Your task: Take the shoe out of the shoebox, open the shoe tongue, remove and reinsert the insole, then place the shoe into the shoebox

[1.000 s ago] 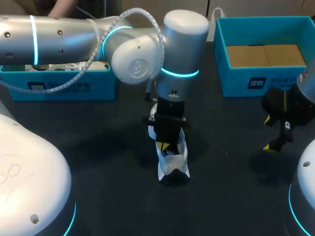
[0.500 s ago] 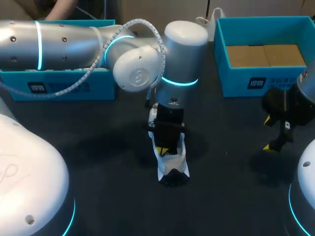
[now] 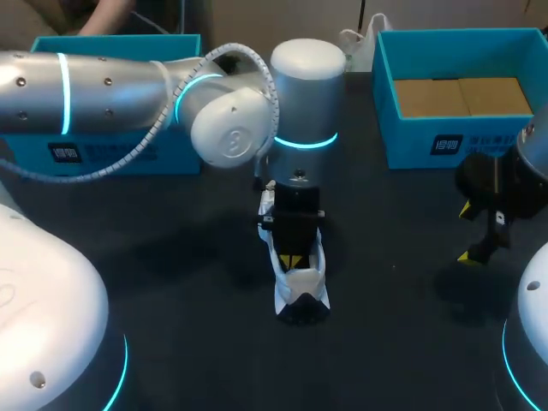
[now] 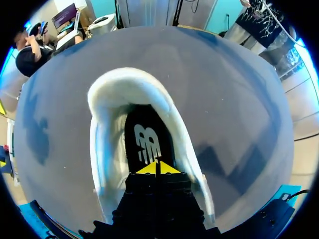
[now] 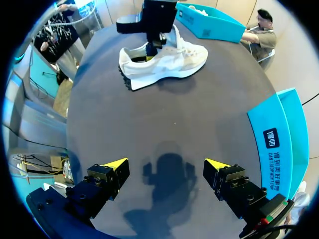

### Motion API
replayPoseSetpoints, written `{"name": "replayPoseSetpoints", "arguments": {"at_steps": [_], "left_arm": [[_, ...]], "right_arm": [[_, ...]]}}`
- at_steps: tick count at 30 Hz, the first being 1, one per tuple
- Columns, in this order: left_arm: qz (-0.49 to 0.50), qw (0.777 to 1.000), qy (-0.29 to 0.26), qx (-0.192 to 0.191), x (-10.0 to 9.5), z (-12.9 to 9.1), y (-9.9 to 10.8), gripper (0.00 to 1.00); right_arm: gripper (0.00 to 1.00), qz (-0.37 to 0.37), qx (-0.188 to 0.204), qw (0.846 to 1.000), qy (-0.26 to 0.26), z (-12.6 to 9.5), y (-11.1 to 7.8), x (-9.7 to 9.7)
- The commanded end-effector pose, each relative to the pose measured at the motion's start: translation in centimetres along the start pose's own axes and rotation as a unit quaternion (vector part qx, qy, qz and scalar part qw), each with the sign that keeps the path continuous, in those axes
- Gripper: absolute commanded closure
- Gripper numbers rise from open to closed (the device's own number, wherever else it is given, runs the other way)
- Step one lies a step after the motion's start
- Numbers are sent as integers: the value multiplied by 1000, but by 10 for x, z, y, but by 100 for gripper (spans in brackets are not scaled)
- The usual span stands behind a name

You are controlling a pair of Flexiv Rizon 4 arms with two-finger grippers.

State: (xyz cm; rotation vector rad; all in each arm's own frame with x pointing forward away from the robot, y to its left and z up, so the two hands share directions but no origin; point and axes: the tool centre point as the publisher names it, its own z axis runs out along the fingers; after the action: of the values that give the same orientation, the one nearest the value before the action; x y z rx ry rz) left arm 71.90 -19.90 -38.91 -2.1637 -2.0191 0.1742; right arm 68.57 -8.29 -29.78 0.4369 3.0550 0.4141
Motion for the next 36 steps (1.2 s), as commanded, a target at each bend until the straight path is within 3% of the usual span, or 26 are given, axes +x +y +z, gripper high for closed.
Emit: {"name": "replayPoseSetpoints", "arguments": {"at_steps": [1,7,15,22,29,36], "left_arm": [[5,1000,-8,-22,15,-18,-15,100],[-3,999,4,-37,15,-10,-12,100],[-56,995,19,-75,17,16,9,100],[-76,996,5,-46,11,32,20,100],[-87,996,-25,-25,7,24,25,100],[-50,999,-13,-16,15,-3,7,100]], "right_arm": [[0,0,1,1000,-1,0,0,1],[0,0,1,1000,-1,0,0,1],[0,0,1,1000,-1,0,0,1],[0,0,1,1000,-1,0,0,1],[0,0,1,1000,-1,0,0,1],[0,0,1,1000,-1,0,0,1]]}}
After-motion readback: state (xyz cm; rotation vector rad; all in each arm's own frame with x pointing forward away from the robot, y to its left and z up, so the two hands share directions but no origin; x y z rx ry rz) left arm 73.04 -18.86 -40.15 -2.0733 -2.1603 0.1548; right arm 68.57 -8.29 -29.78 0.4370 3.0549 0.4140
